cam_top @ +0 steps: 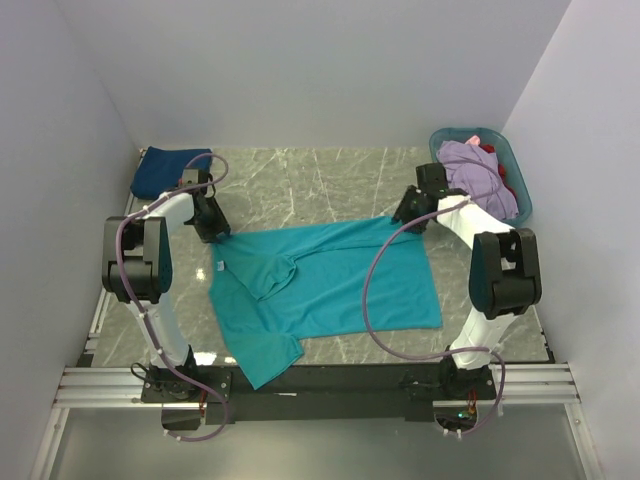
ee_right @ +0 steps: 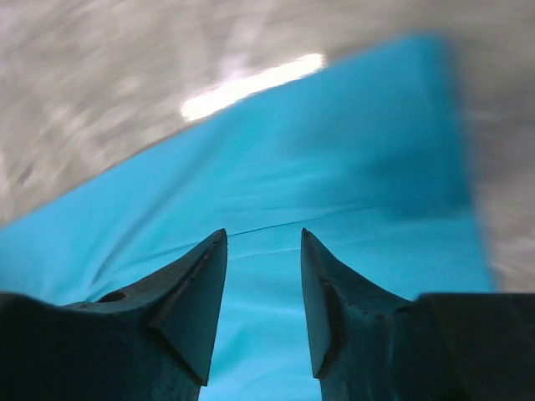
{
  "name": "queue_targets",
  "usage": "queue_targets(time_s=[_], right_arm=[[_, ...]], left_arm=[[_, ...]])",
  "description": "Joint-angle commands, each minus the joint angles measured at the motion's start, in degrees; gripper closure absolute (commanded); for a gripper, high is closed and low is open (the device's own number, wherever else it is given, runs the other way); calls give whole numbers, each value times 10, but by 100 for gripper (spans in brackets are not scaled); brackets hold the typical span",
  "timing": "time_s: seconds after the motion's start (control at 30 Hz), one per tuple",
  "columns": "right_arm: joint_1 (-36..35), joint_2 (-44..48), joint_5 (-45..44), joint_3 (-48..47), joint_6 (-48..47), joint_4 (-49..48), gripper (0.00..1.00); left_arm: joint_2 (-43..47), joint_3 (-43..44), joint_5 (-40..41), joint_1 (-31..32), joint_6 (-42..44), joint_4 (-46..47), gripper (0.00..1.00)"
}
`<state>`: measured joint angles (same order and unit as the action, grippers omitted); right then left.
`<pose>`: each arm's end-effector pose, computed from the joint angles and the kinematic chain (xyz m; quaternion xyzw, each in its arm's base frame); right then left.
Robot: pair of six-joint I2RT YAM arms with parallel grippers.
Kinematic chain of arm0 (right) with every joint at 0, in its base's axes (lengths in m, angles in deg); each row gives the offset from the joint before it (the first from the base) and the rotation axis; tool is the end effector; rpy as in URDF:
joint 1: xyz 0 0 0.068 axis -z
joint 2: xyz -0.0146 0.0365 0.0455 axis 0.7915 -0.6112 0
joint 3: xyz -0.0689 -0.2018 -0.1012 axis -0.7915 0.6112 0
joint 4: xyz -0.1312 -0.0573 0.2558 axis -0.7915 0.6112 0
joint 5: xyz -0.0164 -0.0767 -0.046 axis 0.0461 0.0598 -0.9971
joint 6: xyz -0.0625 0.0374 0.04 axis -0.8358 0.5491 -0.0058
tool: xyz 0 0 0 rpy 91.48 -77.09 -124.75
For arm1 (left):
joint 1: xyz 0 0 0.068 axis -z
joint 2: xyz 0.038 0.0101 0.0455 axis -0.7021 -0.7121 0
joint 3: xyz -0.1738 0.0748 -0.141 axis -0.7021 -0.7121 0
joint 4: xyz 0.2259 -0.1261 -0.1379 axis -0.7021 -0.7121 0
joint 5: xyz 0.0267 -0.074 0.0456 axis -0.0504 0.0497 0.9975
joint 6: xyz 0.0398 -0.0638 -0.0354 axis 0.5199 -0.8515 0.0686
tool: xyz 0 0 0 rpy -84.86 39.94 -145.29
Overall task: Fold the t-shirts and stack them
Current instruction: Fold the tshirt
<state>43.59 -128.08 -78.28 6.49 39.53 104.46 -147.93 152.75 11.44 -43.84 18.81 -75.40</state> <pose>0.4132 0.0728 0.1256 0.1641 0.9369 0.1601 0.2640 0.4129 -0.0086 0.0757 -0.2602 0.9436 -0.0783 0.1890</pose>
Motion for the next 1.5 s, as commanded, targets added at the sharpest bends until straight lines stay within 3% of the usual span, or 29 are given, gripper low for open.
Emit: queue_targets(time_s=[0.0, 0.3, 0.53, 1.07, 1.33, 1.47], right_arm=[[17, 27, -105, 22, 97, -15, 50], [40, 14, -157, 50, 213, -33, 44], [43, 1, -152, 60, 232, -54, 46], [52, -21, -135, 95, 222, -60, 67], [64, -5, -137, 104, 210, -53, 97], [70, 1, -143, 101, 200, -46, 97]], left_arm=[[-13, 8, 41, -6, 16, -8, 57], [-12, 4, 54, -21, 17, -10, 57], [-13, 5, 52, -21, 18, -11, 57], [-17, 6, 56, -22, 19, -17, 58], [-19, 8, 61, -24, 20, -21, 59], [-21, 9, 63, -26, 20, -25, 59]])
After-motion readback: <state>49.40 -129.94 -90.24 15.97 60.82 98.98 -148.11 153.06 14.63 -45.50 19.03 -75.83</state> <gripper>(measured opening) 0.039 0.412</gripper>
